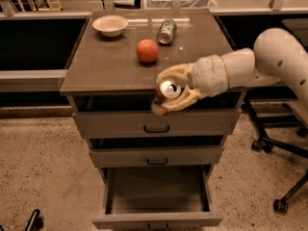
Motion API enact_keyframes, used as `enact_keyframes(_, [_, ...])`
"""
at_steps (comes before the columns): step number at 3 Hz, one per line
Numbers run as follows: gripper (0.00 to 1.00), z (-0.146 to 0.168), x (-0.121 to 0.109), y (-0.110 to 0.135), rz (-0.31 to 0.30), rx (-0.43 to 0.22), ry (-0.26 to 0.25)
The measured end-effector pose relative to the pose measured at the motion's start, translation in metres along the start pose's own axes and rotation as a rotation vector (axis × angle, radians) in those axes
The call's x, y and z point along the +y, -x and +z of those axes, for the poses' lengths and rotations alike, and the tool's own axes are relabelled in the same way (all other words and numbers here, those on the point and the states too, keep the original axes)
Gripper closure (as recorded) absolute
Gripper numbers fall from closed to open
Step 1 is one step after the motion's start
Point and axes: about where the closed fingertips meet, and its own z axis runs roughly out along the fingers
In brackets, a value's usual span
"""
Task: Pick orange can from bottom drawer and place on counter
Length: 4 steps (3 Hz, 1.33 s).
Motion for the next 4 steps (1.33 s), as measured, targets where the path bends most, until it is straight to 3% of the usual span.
enact_keyframes(1, [1.0, -0.019, -0.033, 0.034, -0.021, -0.026, -0.06])
enact_keyframes(2, [1.0, -0.044, -0.067, 0.044, 0.048, -0.011, -0.192])
enact_keyframes(4, [1.0, -0.102, -0.146, 0.018, 0.273, 0.174, -0.511])
